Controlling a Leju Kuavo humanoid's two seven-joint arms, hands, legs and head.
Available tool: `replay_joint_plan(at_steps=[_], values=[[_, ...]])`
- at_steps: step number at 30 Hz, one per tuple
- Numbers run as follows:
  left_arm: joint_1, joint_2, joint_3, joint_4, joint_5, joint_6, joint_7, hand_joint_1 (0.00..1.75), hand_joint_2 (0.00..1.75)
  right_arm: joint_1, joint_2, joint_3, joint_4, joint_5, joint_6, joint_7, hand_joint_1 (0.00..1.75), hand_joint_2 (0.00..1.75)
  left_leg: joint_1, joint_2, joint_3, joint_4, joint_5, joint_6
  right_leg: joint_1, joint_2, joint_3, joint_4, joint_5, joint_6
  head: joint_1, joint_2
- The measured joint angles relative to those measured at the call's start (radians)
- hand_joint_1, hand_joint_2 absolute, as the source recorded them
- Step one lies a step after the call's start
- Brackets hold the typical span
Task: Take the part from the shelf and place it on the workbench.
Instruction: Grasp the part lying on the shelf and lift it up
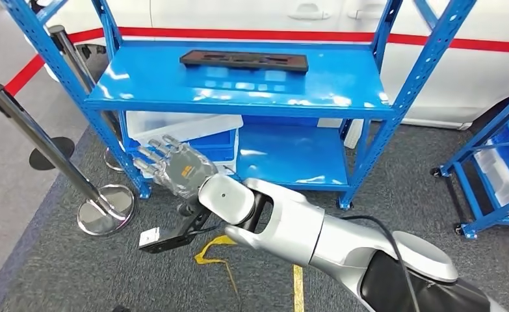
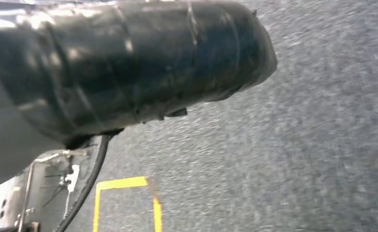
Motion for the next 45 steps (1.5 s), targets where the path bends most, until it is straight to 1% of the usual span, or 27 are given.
replay_joint_plan(at_steps=[1, 3, 5, 7, 8, 9, 10, 12, 13, 14, 15, 18, 20, 23, 24, 25, 26, 28, 30, 34, 36, 38, 39, 40, 41, 43, 45], values=[[0.001, 0.000, 0.001, 0.001, 0.001, 0.000, -0.001, 0.00, 0.00, 0.002, 0.001, -0.003, 0.002, -0.005, -0.009, 0.006, 0.00, 0.00, -0.002, -0.001, -0.001, 0.007, 0.006, 0.008, 0.002, 0.001, 0.006, 0.000, -0.013, 0.007, 0.000, 0.000], [-0.003, 0.000, 0.003, 0.002, 0.002, 0.002, -0.001, 0.00, 0.00, 0.000, 0.004, -0.015, 0.004, -0.011, -0.036, 0.023, 0.00, 0.00, 0.000, -0.001, 0.006, 0.010, -0.011, 0.021, 0.001, -0.001, 0.011, -0.004, -0.031, 0.019, 0.000, 0.000], [-0.009, 0.000, 0.005, 0.002, 0.003, 0.004, -0.001, 0.00, 0.00, -0.004, 0.005, -0.032, 0.005, -0.016, -0.069, 0.045, 0.00, 0.87, 0.002, 0.000, 0.020, -0.001, -0.022, 0.035, -0.002, -0.004, -0.023, 0.062, -0.063, 0.028, 0.001, 0.000], [-0.013, 0.000, 0.007, 0.002, 0.003, 0.004, -0.001, 0.00, 0.00, -0.003, 0.003, -0.043, 0.008, -0.020, -0.089, 0.058, 0.00, 1.75, 0.000, 0.000, 0.036, -0.007, -0.036, 0.044, -0.002, -0.006, -0.118, 0.204, -0.105, 0.030, 0.002, 0.000], [-0.013, 0.000, 0.007, 0.002, 0.003, 0.004, -0.001, 0.00, 0.00, 0.001, 0.001, -0.045, 0.010, -0.021, -0.094, 0.063, 0.00, 1.75, -0.002, -0.001, 0.045, -0.007, -0.044, 0.045, -0.001, -0.005, -0.168, 0.263, -0.111, 0.028, 0.002, 0.000], [-0.012, 0.000, 0.007, 0.002, 0.003, 0.004, -0.001, 0.00, 0.00, 0.006, -0.002, -0.046, 0.014, -0.022, -0.097, 0.070, 0.00, 1.75, -0.003, -0.002, 0.055, -0.007, -0.053, 0.045, 0.000, -0.005, -0.205, 0.291, -0.095, 0.026, 0.003, 0.000], [-0.010, -0.001, 0.007, 0.002, 0.003, 0.003, -0.001, 0.00, 0.00, 0.011, -0.004, -0.048, 0.017, -0.023, -0.102, 0.077, 0.00, 1.75, -0.005, -0.003, 0.066, -0.007, -0.062, 0.045, 0.001, -0.005, -0.223, 0.280, -0.057, 0.024, 0.003, 0.000], [-0.006, -0.003, 0.007, 0.002, 0.002, 0.000, 0.000, 0.00, 0.00, 0.012, -0.007, -0.054, 0.024, -0.023, -0.116, 0.092, 0.00, 1.75, -0.008, -0.005, 0.091, -0.007, -0.079, 0.044, 0.005, -0.005, -0.216, 0.165, 0.061, 0.013, 0.003, 0.000], [-0.007, -0.004, 0.007, 0.002, 0.000, -0.003, 0.001, 0.00, 0.00, 0.007, -0.008, -0.058, 0.027, -0.025, -0.126, 0.099, 0.00, 1.75, -0.011, -0.006, 0.100, -0.007, -0.086, 0.042, 0.008, -0.005, -0.204, 0.104, 0.107, 0.006, 0.002, 0.000], [-0.010, -0.005, 0.007, 0.002, -0.001, -0.007, 0.003, 0.00, 0.00, 0.000, -0.008, -0.062, 0.031, -0.028, -0.136, 0.102, 0.00, 1.75, -0.012, -0.008, 0.104, -0.006, -0.091, 0.040, 0.010, -0.006, -0.192, 0.053, 0.134, 0.000, 0.001, 0.000], [-0.013, -0.006, 0.007, 0.002, -0.002, -0.010, 0.004, 0.00, 0.00, -0.007, -0.007, -0.064, 0.034, -0.031, -0.144, 0.104, 0.00, 1.75, -0.013, -0.009, 0.105, -0.007, -0.093, 0.036, 0.012, -0.006, -0.185, 0.027, 0.142, -0.005, 0.000, 0.000], [-0.016, -0.007, 0.007, 0.002, -0.004, -0.017, 0.006, 0.00, 0.00, -0.017, -0.004, -0.071, 0.045, -0.038, -0.160, 0.105, 0.00, 1.75, -0.013, -0.010, 0.106, -0.011, -0.095, 0.021, 0.008, -0.007, -0.169, 0.002, 0.140, -0.012, 0.001, 0.000], [-0.016, -0.008, 0.006, 0.002, -0.005, -0.019, 0.003, 0.00, 0.00, -0.022, 0.002, -0.078, 0.055, -0.038, -0.178, 0.109, 0.00, 1.75, -0.012, -0.007, 0.091, 0.026, -0.122, 0.008, 0.000, -0.009, -0.157, -0.015, 0.146, -0.017, -0.001, 0.000], [-0.018, -0.009, 0.006, 0.002, -0.006, -0.022, -0.003, 0.00, 0.00, -0.034, 0.010, -0.081, 0.081, -0.029, -0.220, 0.125, 0.00, 1.75, 0.000, -0.003, 0.006, 0.200, -0.200, -0.011, -0.004, -0.013, -0.150, -0.021, 0.147, -0.019, -0.004, 0.000], [-0.017, -0.010, 0.006, 0.002, -0.007, -0.023, -0.004, 0.00, 0.00, -0.035, 0.011, -0.081, 0.092, -0.024, -0.231, 0.131, 0.00, 1.75, 0.004, -0.003, -0.017, 0.242, -0.208, -0.016, -0.005, -0.014, -0.149, -0.019, 0.145, -0.019, -0.004, 0.000], [-0.016, -0.011, 0.006, 0.002, -0.008, -0.025, -0.005, 0.00, 0.00, -0.036, 0.011, -0.081, 0.103, -0.018, -0.237, 0.135, 0.00, 1.75, 0.008, -0.002, -0.024, 0.249, -0.198, -0.021, -0.006, -0.015, -0.148, -0.018, 0.142, -0.017, -0.004, 0.000], [-0.015, -0.011, 0.006, 0.002, -0.009, -0.027, -0.005, 0.00, 0.00, -0.038, 0.011, -0.081, 0.114, -0.013, -0.241, 0.138, 0.00, 1.75, 0.013, -0.001, -0.011, 0.216, -0.171, -0.025, -0.008, -0.015, -0.147, -0.014, 0.138, -0.014, -0.004, 0.000], [-0.016, -0.013, 0.006, 0.002, -0.012, -0.032, -0.003, 0.00, 0.00, -0.048, 0.014, -0.082, 0.137, -0.007, -0.237, 0.140, 0.00, 1.75, 0.019, 0.002, 0.054, 0.088, -0.110, -0.033, -0.012, -0.014, -0.146, -0.003, 0.126, -0.003, -0.006, 0.000], [-0.019, -0.015, 0.006, 0.002, -0.012, -0.038, -0.001, 0.00, 0.00, -0.060, 0.023, -0.083, 0.164, -0.003, -0.224, 0.139, 0.00, 1.75, 0.018, 0.000, 0.096, 0.007, -0.093, -0.025, -0.011, -0.012, -0.148, 0.008, 0.116, 0.009, -0.009, 0.000], [-0.018, -0.020, 0.006, 0.002, -0.010, -0.048, -0.002, 0.00, 0.00, -0.067, 0.044, -0.084, 0.210, 0.005, -0.212, 0.136, 0.00, 1.75, 0.015, -0.003, 0.103, -0.003, -0.104, 0.007, -0.010, -0.012, -0.151, 0.017, 0.100, 0.026, -0.008, 0.000], [-0.019, -0.021, 0.006, 0.002, -0.009, -0.050, -0.004, 0.00, 0.00, -0.070, 0.051, -0.084, 0.228, 0.008, -0.212, 0.135, 0.00, 1.75, 0.015, -0.003, 0.110, -0.005, -0.108, 0.021, -0.011, -0.013, -0.190, 0.097, 0.059, 0.031, -0.006, 0.000], [-0.019, -0.022, 0.006, 0.002, -0.008, -0.052, -0.006, 0.00, 0.00, -0.070, 0.057, -0.084, 0.245, 0.009, -0.207, 0.131, 0.00, 1.75, 0.011, -0.003, 0.117, -0.005, -0.114, 0.030, -0.009, -0.013, -0.262, 0.232, 0.012, 0.030, -0.005, 0.000], [-0.018, -0.023, 0.006, 0.002, -0.007, -0.052, -0.006, 0.00, 0.00, -0.069, 0.058, -0.084, 0.254, 0.009, -0.203, 0.128, 0.00, 1.75, 0.009, -0.003, 0.121, -0.005, -0.118, 0.033, -0.009, -0.013, -0.292, 0.279, 0.007, 0.027, -0.005, 0.000], [-0.018, -0.023, 0.006, 0.002, -0.006, -0.053, -0.006, 0.00, 0.00, -0.068, 0.059, -0.084, 0.263, 0.009, -0.198, 0.124, 0.00, 1.75, 0.006, -0.005, 0.127, -0.005, -0.122, 0.034, -0.008, -0.013, -0.307, 0.292, 0.020, 0.024, -0.005, 0.000], [-0.017, -0.024, 0.005, 0.002, -0.006, -0.053, -0.006, 0.00, 0.00, -0.067, 0.061, -0.084, 0.270, 0.009, -0.195, 0.122, 0.00, 1.75, 0.003, -0.006, 0.134, -0.005, -0.126, 0.035, -0.006, -0.013, -0.304, 0.268, 0.051, 0.018, -0.005, 0.000], [-0.017, -0.027, 0.005, 0.002, -0.006, -0.053, -0.006, 0.00, 0.00, -0.068, 0.068, -0.084, 0.281, 0.010, -0.192, 0.120, 0.00, 1.75, -0.001, -0.008, 0.149, -0.005, -0.137, 0.034, 0.003, -0.012, -0.258, 0.143, 0.133, -0.001, -0.006, 0.000], [-0.020, -0.032, 0.005, 0.002, -0.006, -0.053, -0.007, 0.00, 0.00, -0.072, 0.076, -0.084, 0.290, 0.010, -0.188, 0.118, 0.00, 1.75, -0.002, -0.009, 0.154, -0.006, -0.143, 0.029, 0.012, -0.012, -0.215, 0.043, 0.170, -0.017, -0.007, 0.000]])
